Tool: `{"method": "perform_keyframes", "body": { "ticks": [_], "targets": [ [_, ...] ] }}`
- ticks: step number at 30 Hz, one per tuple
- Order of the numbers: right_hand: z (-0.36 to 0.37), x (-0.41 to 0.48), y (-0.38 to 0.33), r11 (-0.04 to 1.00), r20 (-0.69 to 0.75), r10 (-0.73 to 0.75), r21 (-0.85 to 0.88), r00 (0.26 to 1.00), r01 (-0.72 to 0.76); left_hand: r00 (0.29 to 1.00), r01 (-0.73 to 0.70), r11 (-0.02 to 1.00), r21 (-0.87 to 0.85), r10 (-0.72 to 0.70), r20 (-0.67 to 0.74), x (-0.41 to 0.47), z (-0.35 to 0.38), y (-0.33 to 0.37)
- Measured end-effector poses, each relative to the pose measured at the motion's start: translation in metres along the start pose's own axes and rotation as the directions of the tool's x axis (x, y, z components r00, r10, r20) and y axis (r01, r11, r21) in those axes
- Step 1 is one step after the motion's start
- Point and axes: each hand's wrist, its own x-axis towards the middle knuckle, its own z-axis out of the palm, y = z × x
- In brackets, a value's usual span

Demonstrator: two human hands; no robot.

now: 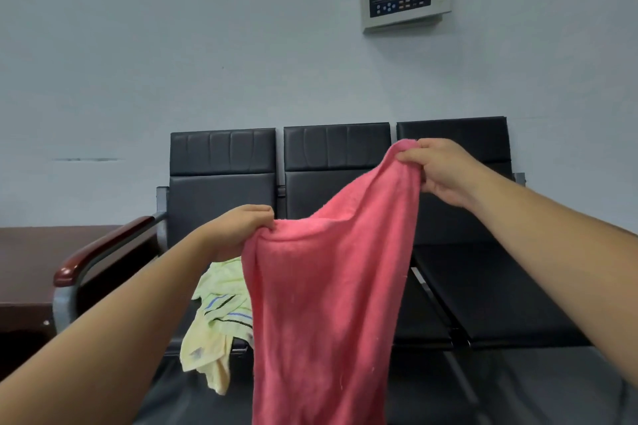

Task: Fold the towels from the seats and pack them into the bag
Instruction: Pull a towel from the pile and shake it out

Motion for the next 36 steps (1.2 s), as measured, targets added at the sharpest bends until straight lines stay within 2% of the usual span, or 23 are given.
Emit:
{"method": "perform_keyframes", "body": {
  "ticks": [2,5,8,12,13,14,15,16,17,18,20,21,22,23,24,25,26,27,28,29,32,36],
  "targets": [
    [-0.006,0.003,0.007,0.993,-0.061,-0.002,-0.117,0.998,-0.006,1.0,-0.001,1.0,-0.005,0.001,0.031,0.0,0.0,-0.005],
    [-0.021,0.003,0.027,0.967,-0.158,0.005,-0.249,0.987,-0.045,0.997,-0.064,0.994,-0.083,0.06,-0.044,0.0,-0.007,-0.008],
    [-0.032,0.002,0.049,0.979,-0.173,0.058,-0.183,0.983,-0.09,0.994,-0.105,0.98,-0.172,0.099,-0.039,0.001,-0.014,-0.009],
    [-0.038,0.009,0.068,0.985,-0.251,0.11,-0.1,0.962,-0.139,0.994,-0.097,0.99,-0.105,0.101,0.033,0.002,-0.018,-0.013],
    [-0.039,0.012,0.07,0.985,-0.281,0.109,-0.102,0.953,-0.142,0.994,-0.102,0.995,0.001,0.102,0.033,0.002,-0.02,-0.014],
    [-0.039,0.014,0.072,0.983,-0.305,0.101,-0.118,0.947,-0.143,0.994,-0.11,0.974,0.199,0.108,0.019,0.004,-0.021,-0.016],
    [-0.037,0.014,0.073,0.978,-0.316,0.083,-0.157,0.945,-0.138,0.992,-0.117,0.875,0.47,0.128,0.009,0.005,-0.022,-0.016],
    [-0.035,0.016,0.074,0.97,-0.316,0.053,-0.208,0.947,-0.124,0.99,-0.117,0.721,0.683,0.142,0.02,0.007,-0.023,-0.015],
    [-0.031,0.015,0.074,0.96,-0.308,0.011,-0.263,0.951,-0.096,0.99,-0.112,0.581,0.806,0.136,0.04,0.009,-0.021,-0.013],
    [-0.027,0.015,0.074,0.948,-0.3,-0.038,-0.312,0.953,-0.06,0.992,-0.102,0.511,0.853,0.116,0.049,0.009,-0.019,-0.01],
    [-0.02,0.014,0.072,0.921,-0.297,-0.113,-0.389,0.948,-0.012,0.995,-0.091,0.484,0.87,0.087,0.056,0.008,-0.015,-0.006],
    [-0.017,0.014,0.072,0.917,-0.301,-0.125,-0.4,0.945,-0.007,0.994,-0.098,0.517,0.85,0.092,0.059,0.007,-0.013,-0.003],
    [-0.014,0.014,0.072,0.925,-0.306,-0.119,-0.381,0.945,-0.007,0.992,-0.113,0.611,0.783,0.118,0.051,0.007,-0.013,-0.001],
    [-0.011,0.013,0.07,0.938,-0.309,-0.099,-0.346,0.946,-0.015,0.989,-0.131,0.746,0.653,0.144,0.035,0.005,-0.011,0.001],
    [-0.007,0.012,0.069,0.954,-0.308,-0.077,-0.298,0.948,-0.019,0.987,-0.15,0.878,0.455,0.156,0.026,0.004,-0.008,0.005],
    [-0.002,0.01,0.067,0.97,-0.301,-0.065,-0.242,0.952,-0.011,0.989,-0.151,0.963,0.223,0.144,0.045,0.002,-0.005,0.01],
    [0.004,0.008,0.065,0.983,-0.286,-0.064,-0.185,0.956,0.01,0.986,-0.14,0.99,0.016,0.138,0.095,0.002,-0.002,0.017],
    [0.011,0.005,0.061,0.988,-0.256,-0.07,-0.151,0.964,0.032,0.977,-0.136,0.984,-0.111,0.152,0.149,0.002,0.0,0.022],
    [0.019,0.004,0.059,0.989,-0.212,-0.079,-0.137,0.974,0.051,0.965,-0.154,0.977,-0.15,0.182,0.191,0.002,0.004,0.028],
    [0.027,0.0,0.056,0.988,-0.158,-0.086,-0.142,0.984,0.063,0.952,-0.201,0.974,-0.108,0.22,0.211,0.001,0.009,0.034],
    [0.052,-0.01,0.047,0.977,0.007,-0.095,-0.189,0.995,0.095,0.937,-0.333,0.922,0.196,0.299,0.18,-0.003,0.023,0.051],
    [0.073,-0.032,0.034,0.881,0.263,-0.144,-0.406,0.954,0.245,0.936,-0.349,0.87,0.348,0.338,0.092,-0.005,0.034,0.062]
  ]
}}
